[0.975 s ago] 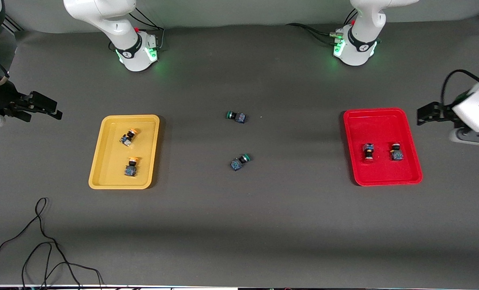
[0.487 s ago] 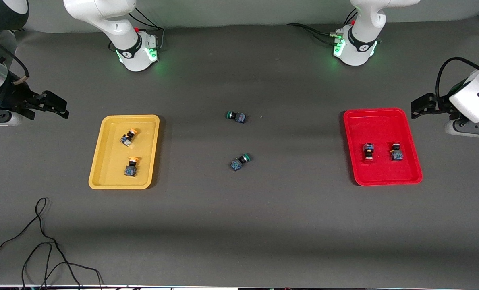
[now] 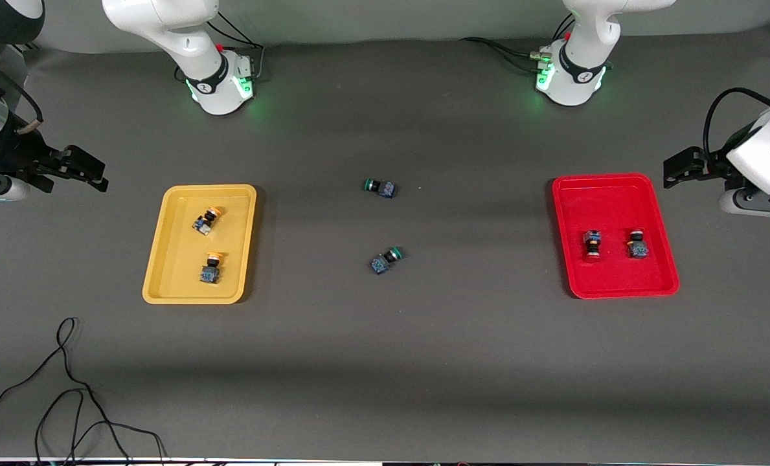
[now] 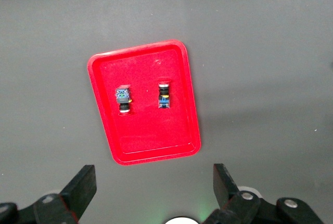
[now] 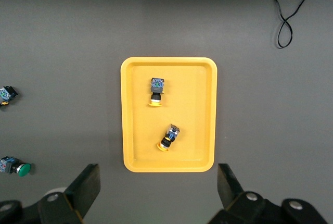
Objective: Place red and yellow buttons in trays
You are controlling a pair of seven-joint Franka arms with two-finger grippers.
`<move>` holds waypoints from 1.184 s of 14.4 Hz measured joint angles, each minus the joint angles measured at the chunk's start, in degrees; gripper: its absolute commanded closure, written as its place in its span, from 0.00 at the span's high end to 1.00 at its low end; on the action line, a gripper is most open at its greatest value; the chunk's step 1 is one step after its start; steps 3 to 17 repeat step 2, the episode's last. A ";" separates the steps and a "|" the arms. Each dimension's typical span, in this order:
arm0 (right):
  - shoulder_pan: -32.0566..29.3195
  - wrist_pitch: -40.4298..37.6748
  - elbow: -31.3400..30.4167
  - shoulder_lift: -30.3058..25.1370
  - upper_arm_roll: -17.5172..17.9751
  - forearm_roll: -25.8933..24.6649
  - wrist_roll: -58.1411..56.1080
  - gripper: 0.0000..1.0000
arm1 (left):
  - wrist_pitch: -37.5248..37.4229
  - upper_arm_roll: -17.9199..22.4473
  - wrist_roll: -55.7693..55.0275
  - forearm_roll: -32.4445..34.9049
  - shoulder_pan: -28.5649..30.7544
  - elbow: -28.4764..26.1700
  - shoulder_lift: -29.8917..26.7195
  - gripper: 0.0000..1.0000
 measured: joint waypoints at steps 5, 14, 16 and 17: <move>0.00 0.00 0.09 0.01 -0.07 0.87 0.15 1.00 | 0.00 0.00 -0.03 0.00 0.00 -0.01 0.00 1.00; 0.00 0.00 0.09 0.01 -0.07 0.87 0.15 1.00 | 0.00 0.00 -0.03 0.00 0.00 -0.01 0.00 1.00; 0.00 0.00 0.09 0.01 -0.07 0.87 0.15 1.00 | 0.00 0.00 -0.03 0.00 0.00 -0.01 0.00 1.00; 0.00 0.00 0.09 0.01 -0.07 0.87 0.15 1.00 | 0.00 0.00 -0.03 0.00 0.00 -0.01 0.00 1.00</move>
